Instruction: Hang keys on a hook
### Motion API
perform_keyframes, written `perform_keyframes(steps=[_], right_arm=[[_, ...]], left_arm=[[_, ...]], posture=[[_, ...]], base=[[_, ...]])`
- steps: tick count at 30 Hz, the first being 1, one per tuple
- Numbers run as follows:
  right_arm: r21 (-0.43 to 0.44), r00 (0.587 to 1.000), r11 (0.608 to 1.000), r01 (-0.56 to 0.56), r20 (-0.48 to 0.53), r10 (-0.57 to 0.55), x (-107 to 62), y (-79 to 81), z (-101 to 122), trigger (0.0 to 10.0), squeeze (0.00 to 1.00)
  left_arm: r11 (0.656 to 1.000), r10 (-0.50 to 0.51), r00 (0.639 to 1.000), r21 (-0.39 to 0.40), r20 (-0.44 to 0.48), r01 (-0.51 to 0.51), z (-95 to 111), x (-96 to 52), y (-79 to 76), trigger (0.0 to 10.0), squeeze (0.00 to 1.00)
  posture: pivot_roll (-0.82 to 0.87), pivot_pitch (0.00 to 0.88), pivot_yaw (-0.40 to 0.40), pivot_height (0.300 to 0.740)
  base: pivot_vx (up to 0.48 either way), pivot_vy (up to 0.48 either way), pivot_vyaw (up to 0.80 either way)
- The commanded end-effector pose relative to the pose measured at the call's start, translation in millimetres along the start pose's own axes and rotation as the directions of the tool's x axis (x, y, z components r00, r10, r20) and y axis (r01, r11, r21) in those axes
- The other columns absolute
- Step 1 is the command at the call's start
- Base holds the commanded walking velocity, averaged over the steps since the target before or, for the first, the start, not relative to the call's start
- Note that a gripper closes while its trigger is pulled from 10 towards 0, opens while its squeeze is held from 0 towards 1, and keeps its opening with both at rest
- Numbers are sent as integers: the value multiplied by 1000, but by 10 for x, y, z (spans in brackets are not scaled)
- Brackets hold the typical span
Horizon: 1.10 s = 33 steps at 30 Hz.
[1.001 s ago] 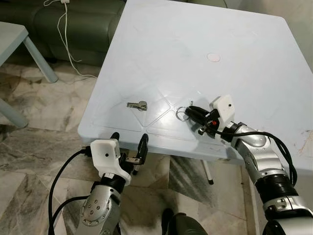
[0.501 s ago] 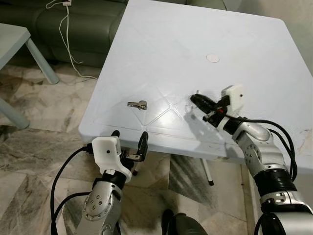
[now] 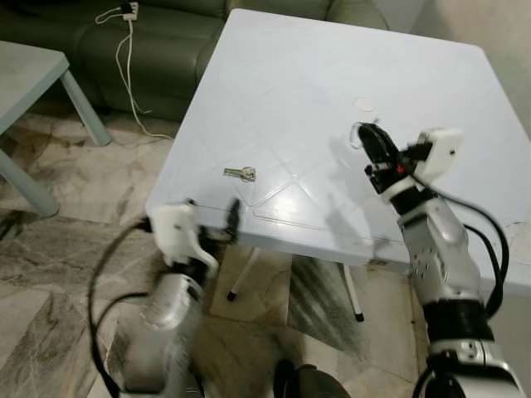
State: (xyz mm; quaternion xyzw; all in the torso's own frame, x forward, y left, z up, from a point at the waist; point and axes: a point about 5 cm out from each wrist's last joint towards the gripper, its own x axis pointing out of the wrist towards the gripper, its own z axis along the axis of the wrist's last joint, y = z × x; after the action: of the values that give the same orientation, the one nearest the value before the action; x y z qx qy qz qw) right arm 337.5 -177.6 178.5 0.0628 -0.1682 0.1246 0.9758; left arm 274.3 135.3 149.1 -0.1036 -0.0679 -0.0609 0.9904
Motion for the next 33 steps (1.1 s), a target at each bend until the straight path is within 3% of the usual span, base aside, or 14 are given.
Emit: perform_keyframes(steps=[1,5,10,16,25,33], right_arm=[[-39,999,999,11,36,-9,5,13,73,10000,0],[-61,996,994,90,-22,-91,-184,15,-67,10000,0],[-98,990,987,128,-40,-132,-301,-13,-120,10000,0],[-149,989,979,136,-32,-143,-411,23,-158,10000,0],[-167,976,968,185,-83,-201,-578,5,-266,10000,0],[-198,960,959,200,-154,-232,-672,-10,-438,10000,0]], left_arm=[[1000,-8,1000,-17,-23,8,-70,5,-34,10000,0],[1000,-23,1000,-1,-5,23,-65,58,-37,10000,0],[999,-30,1000,45,-1,31,-96,38,-22,10000,0],[999,-20,1000,36,20,19,-93,17,7,10000,0],[995,-22,999,103,36,18,-232,-148,64,10000,0],[998,20,999,61,43,-22,-239,-74,179,10000,0]], posture=[[61,115,-126,740],[55,101,-120,740],[57,88,-123,740],[60,61,-120,740],[63,6,-103,740],[66,0,-97,740]], base=[[0,0,0],[0,0,0],[0,0,0],[0,0,0],[0,0,0],[0,0,0]])
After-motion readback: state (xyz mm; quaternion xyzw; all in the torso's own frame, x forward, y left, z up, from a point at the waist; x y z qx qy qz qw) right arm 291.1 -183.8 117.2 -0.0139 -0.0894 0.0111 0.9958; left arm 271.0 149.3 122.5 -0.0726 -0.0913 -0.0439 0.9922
